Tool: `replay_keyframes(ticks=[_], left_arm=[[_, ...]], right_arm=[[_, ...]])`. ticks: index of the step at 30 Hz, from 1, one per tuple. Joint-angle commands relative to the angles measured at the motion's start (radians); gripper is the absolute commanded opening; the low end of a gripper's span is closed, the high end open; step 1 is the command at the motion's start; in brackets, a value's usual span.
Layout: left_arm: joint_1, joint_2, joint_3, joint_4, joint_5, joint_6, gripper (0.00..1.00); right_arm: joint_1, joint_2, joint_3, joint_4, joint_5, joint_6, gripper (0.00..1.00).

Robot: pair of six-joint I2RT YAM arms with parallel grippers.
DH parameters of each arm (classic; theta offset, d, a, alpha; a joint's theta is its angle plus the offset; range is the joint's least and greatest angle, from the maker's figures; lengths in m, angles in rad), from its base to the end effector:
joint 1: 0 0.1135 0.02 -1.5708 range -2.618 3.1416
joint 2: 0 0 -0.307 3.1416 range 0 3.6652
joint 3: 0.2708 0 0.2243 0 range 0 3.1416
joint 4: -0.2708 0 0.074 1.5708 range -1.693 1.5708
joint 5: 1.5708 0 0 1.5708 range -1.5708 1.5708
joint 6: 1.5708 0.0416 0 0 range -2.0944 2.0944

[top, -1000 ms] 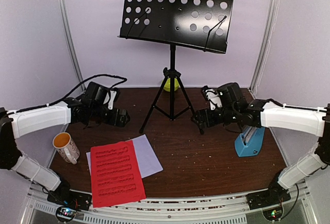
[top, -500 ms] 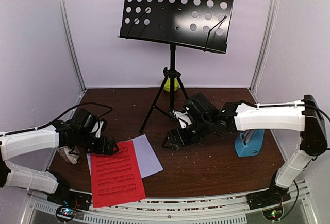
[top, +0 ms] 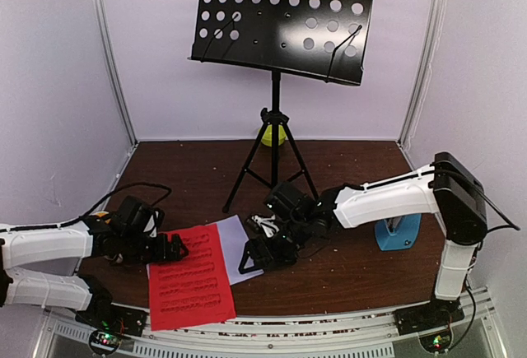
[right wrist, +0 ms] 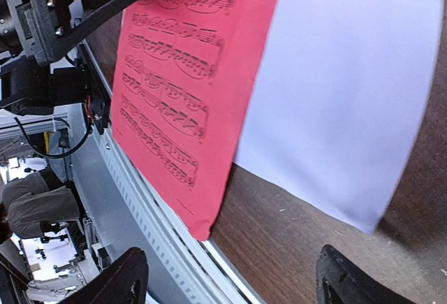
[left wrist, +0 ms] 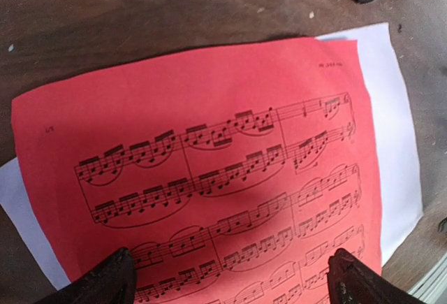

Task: Set up the instrument practice props

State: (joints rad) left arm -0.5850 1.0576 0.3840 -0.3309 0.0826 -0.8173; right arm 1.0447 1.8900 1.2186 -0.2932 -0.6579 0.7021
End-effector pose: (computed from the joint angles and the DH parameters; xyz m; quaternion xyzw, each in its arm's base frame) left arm 0.1128 -0.0788 0.1956 -0.0997 0.9542 -0.2104 0.1877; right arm 0.1707 0.3447 0.2297 0.2490 -0.8736 -0.4145 0.0549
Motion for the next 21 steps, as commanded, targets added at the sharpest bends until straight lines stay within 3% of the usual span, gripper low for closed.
replay_keyframes(ticks=[1,13,21], left_arm=[[-0.038,0.106,-0.025,0.154,0.05,-0.114,0.98],[-0.077,0.438,0.172,0.369,0.136,-0.139,0.98],[-0.076,0.458,0.164,0.395,0.159,-0.131,0.98]], right_arm=[[0.006,0.003,-0.035,0.129,-0.053,0.083,0.83],[-0.062,-0.011,-0.092,0.077,0.067,0.119,0.77],[-0.098,0.074,-0.036,0.145,0.117,0.226,0.77]])
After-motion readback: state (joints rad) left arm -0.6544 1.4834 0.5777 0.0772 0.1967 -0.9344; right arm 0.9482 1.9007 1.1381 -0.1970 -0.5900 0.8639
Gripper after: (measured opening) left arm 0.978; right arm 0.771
